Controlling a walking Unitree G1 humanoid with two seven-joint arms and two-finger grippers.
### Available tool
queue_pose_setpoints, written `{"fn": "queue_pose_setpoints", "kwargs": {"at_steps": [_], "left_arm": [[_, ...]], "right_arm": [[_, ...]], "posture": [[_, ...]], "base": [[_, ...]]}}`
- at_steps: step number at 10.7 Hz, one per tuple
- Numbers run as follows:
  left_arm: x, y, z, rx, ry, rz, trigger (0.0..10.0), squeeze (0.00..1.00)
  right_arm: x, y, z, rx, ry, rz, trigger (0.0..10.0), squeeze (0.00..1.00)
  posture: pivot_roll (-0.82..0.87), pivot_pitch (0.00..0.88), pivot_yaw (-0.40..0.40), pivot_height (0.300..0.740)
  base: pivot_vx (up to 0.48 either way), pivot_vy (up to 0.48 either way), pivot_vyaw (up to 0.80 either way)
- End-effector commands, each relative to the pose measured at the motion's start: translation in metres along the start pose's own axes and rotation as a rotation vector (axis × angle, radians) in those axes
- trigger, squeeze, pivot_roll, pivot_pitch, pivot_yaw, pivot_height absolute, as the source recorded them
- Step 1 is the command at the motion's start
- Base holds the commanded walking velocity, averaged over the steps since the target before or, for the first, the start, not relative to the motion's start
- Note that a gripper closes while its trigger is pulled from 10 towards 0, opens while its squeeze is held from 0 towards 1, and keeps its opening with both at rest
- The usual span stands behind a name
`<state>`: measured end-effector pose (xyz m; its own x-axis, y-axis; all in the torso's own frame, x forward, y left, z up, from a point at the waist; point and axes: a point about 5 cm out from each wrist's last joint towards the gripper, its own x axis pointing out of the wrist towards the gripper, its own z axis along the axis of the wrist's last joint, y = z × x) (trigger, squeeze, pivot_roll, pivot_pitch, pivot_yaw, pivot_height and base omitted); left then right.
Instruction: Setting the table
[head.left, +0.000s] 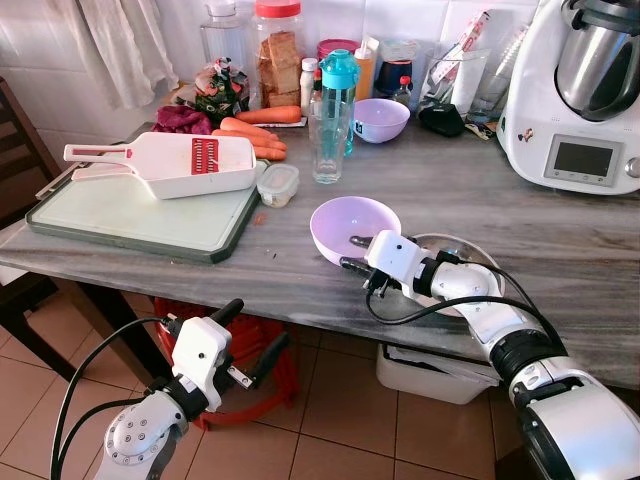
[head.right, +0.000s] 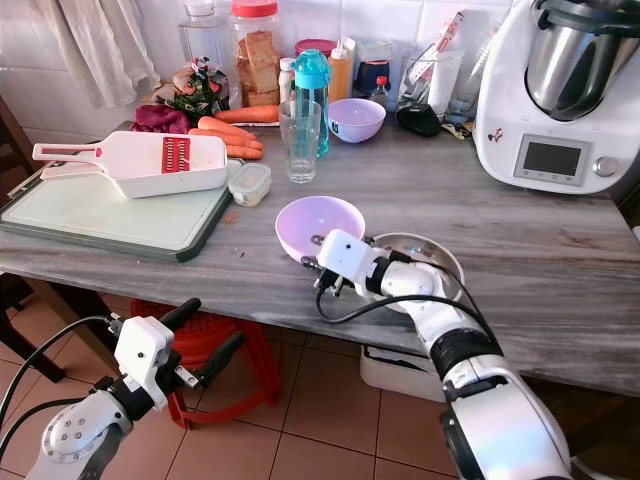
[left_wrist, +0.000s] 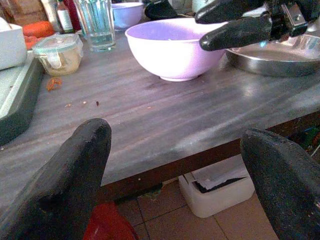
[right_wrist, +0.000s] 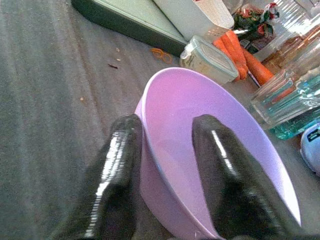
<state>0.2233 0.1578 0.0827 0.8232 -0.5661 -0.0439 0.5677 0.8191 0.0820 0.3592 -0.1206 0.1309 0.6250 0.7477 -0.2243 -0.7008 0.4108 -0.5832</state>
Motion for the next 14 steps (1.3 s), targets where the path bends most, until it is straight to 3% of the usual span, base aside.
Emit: {"fn": "queue_pose_setpoints", "kwargs": {"at_steps": [1, 4, 6, 7, 8, 9, 11, 12, 13, 14], "left_arm": [[0.002, 0.001, 0.006, 0.016, -0.011, -0.001, 10.0, 0.0], [0.005, 0.0, 0.008, 0.016, -0.015, 0.002, 10.0, 0.0], [0.008, 0.003, 0.012, 0.019, -0.038, 0.023, 10.0, 0.0], [0.009, 0.002, 0.012, 0.018, -0.042, 0.026, 10.0, 0.0], [0.01, 0.002, 0.012, 0.014, -0.046, 0.035, 10.0, 0.0], [0.011, 0.002, 0.012, 0.011, -0.045, 0.033, 10.0, 0.0], [0.014, 0.002, 0.012, 0.011, -0.047, 0.02, 10.0, 0.0], [0.016, 0.003, 0.012, 0.014, -0.049, 0.018, 10.0, 0.0], [0.017, 0.005, 0.011, 0.014, -0.049, 0.014, 10.0, 0.0], [0.017, 0.005, 0.011, 0.014, -0.05, 0.01, 10.0, 0.0]], "right_arm": [[-0.001, -0.009, 0.004, -0.02, -0.006, -0.023, 10.0, 1.0], [-0.001, -0.013, 0.007, -0.026, -0.028, -0.053, 10.0, 1.0], [-0.003, -0.031, 0.024, 0.019, -0.134, -0.183, 10.0, 1.0], [-0.009, -0.039, 0.027, 0.049, -0.178, -0.306, 10.0, 1.0], [-0.02, -0.037, 0.027, 0.085, -0.227, -0.43, 10.0, 1.0], [-0.025, -0.031, 0.025, 0.093, -0.24, -0.446, 10.0, 1.0], [-0.039, -0.03, 0.021, 0.102, -0.205, -0.58, 10.0, 1.0], [-0.06, -0.028, 0.017, 0.134, -0.141, -0.745, 10.0, 1.0], [-0.074, -0.019, 0.01, 0.151, -0.077, -0.816, 10.0, 1.0], [-0.077, -0.015, 0.008, 0.149, -0.057, -0.822, 10.0, 1.0]], "posture": [[0.1, 0.027, 0.025, 0.74], [0.1, 0.025, 0.026, 0.74], [0.1, 0.02, 0.023, 0.74], [0.1, 0.017, 0.013, 0.74], [0.09, 0.014, 0.02, 0.74], [0.08, 0.015, 0.024, 0.74], [0.06, 0.011, 0.034, 0.74], [0.06, 0.01, 0.037, 0.74], [0.04, 0.011, 0.044, 0.74], [0.04, 0.01, 0.044, 0.74]], "base": [[0.0, 0.0, 0.0], [0.0, 0.0, 0.0], [0.0, 0.0, 0.0], [0.0, 0.0, 0.0], [0.0, 0.0, 0.0], [0.0, 0.0, 0.0], [0.0, 0.0, 0.0], [0.0, 0.0, 0.0], [0.0, 0.0, 0.0], [0.0, 0.0, 0.0]]}}
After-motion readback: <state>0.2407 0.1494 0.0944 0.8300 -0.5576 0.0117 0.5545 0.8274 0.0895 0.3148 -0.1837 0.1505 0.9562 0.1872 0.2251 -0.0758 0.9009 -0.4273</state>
